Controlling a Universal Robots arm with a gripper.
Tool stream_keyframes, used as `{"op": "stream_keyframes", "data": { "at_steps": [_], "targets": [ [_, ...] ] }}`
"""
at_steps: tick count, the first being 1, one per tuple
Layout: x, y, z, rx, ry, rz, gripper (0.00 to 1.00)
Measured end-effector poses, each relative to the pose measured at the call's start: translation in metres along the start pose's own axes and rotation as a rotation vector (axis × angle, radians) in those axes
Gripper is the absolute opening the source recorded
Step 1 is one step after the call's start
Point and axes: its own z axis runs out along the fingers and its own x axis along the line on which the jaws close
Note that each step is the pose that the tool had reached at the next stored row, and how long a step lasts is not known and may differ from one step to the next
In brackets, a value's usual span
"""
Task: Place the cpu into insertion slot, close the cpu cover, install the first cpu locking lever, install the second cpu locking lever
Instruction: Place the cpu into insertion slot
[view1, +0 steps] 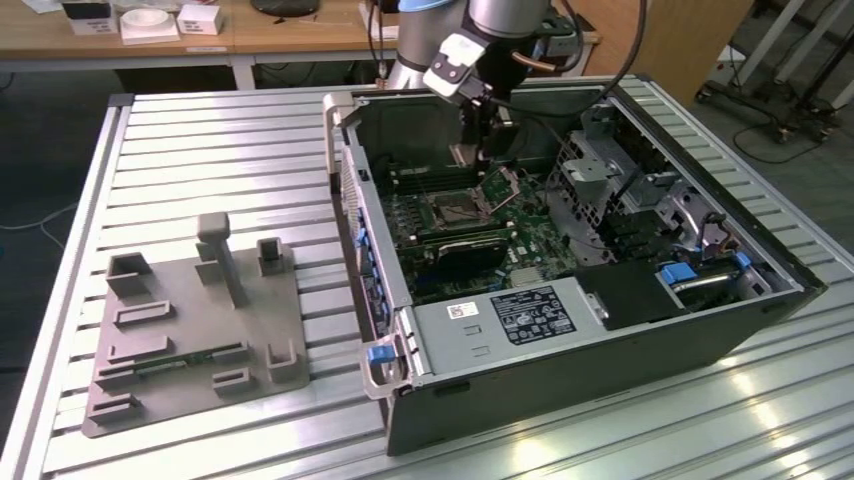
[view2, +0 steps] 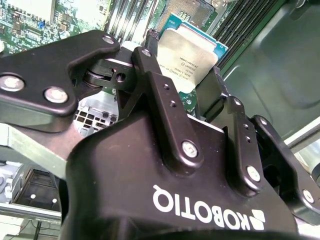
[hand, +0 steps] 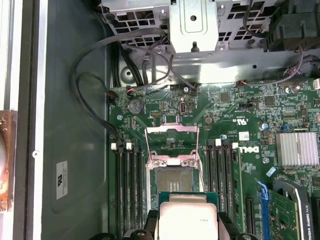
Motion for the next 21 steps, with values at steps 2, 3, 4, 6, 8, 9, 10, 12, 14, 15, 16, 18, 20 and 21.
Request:
{"op": "stream_keyframes", "data": {
  "at_steps": [2,3,4,6,8,9,10,12,14,15,16,18,20,21],
  "targets": [
    [0.0000,0.0000,0.0010,0.0000,0.0000,0.000,0.54],
    [0.0000,0.0000,0.0015,0.0000,0.0000,0.000,0.54],
    [0.0000,-0.0001,0.0020,0.0000,0.0000,0.000,0.54],
    [0.0000,-0.0001,0.0030,0.0000,0.0000,0.000,0.54],
    [-0.0001,-0.0001,0.0040,0.0000,0.0000,0.000,0.54],
    [-0.0001,-0.0002,0.0045,0.0000,0.0000,0.000,0.54],
    [-0.0001,-0.0002,0.0049,0.0000,0.0000,0.000,0.54],
    [-0.0001,-0.0002,0.0059,0.0000,-0.0001,0.000,0.54],
    [-0.0001,-0.0002,0.0068,0.0000,0.0000,0.000,0.54],
    [-0.0001,-0.0003,0.0072,0.0000,-0.0001,0.000,0.54],
    [-0.0001,-0.0003,0.0076,0.0000,-0.0001,0.000,0.54],
    [-0.0001,-0.0003,0.0084,0.0001,0.0000,0.000,0.54],
    [-0.0002,-0.0004,0.0091,0.0004,-0.0001,0.000,0.54],
    [-0.0002,-0.0004,0.0095,0.0005,-0.0001,0.000,0.54]
  ]
}}
